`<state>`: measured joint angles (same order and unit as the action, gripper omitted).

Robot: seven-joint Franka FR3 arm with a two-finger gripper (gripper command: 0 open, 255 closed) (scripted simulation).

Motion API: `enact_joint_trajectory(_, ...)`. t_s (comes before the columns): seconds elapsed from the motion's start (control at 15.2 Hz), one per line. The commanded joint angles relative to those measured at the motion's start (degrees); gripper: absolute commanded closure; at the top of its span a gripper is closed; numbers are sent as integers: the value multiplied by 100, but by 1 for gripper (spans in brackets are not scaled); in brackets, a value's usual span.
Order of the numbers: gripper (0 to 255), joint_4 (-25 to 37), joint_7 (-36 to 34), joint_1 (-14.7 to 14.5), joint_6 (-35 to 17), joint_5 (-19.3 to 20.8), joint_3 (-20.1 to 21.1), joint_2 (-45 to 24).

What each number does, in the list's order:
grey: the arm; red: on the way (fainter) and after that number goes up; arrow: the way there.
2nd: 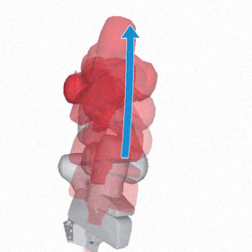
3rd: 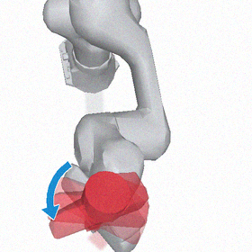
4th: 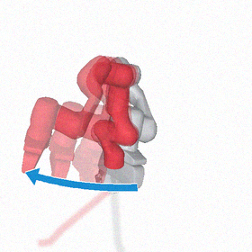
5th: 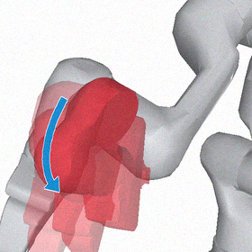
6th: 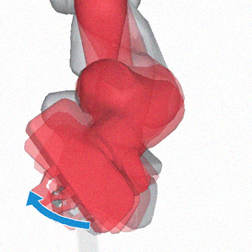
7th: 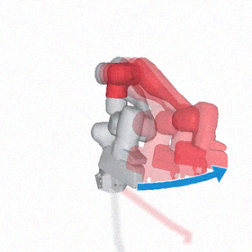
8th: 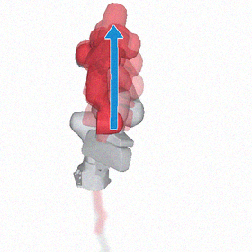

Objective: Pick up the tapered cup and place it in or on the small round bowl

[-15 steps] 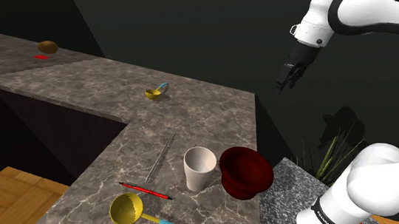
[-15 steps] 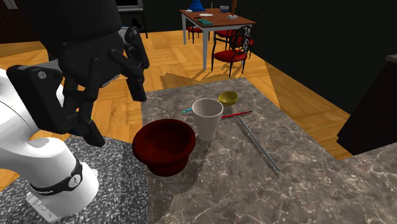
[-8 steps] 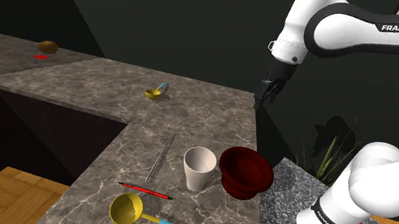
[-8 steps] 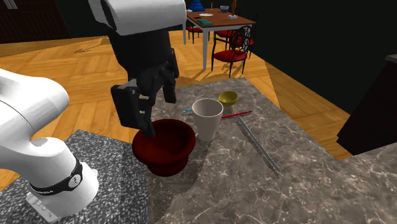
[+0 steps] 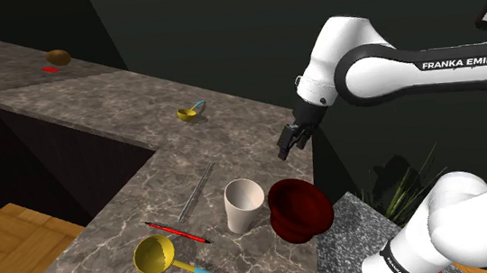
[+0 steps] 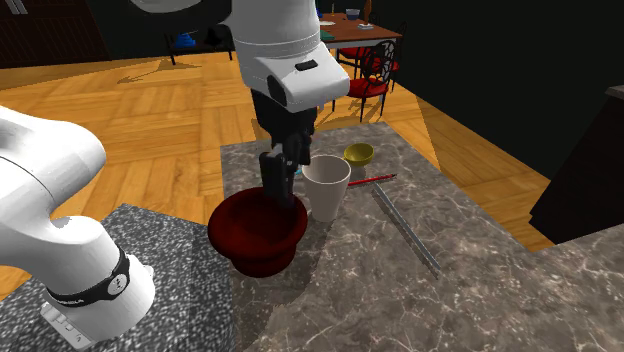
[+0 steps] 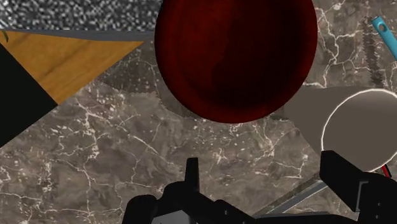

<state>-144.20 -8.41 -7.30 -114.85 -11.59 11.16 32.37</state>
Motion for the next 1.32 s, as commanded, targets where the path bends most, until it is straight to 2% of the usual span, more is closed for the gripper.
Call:
enact_joint_trajectory(0.0, 0, -11, -121, -105, -271, -131, 163, -234)
enact_joint_trajectory(0.46, 0, 203, -559, -400, -1239, -426, 753, -1334)
enact_joint_trajectory(0.92, 0, -40, -576, -422, -1857, -446, 865, -1704)
enact_joint_trajectory(1.25, 0, -57, -579, -423, -1908, -446, 874, -1738)
